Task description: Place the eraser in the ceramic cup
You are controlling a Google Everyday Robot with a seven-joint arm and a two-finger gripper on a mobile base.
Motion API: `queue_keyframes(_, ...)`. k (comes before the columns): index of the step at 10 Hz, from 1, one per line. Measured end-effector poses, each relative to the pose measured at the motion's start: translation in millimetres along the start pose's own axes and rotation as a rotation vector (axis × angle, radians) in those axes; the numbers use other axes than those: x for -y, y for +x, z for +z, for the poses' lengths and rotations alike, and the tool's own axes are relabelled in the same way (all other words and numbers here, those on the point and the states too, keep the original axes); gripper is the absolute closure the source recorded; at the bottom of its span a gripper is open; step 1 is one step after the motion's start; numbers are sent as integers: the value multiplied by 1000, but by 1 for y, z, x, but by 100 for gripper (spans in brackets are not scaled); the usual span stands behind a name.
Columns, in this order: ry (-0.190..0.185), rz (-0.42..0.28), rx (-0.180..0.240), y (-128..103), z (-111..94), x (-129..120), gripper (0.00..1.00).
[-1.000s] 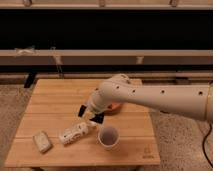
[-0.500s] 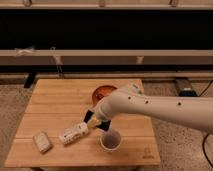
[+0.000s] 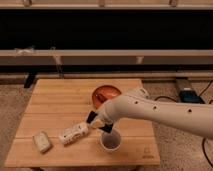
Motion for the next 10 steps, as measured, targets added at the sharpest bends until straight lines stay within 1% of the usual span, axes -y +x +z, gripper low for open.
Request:
queue_keyframes(3, 4, 14, 8, 5, -5, -5, 100)
queue_keyframes(7, -5, 37, 6, 17, -8, -17, 100)
queue_keyframes(8, -10, 40, 5, 18, -7, -20, 98)
queue_keyframes(10, -19, 53, 3, 21, -6, -26, 79)
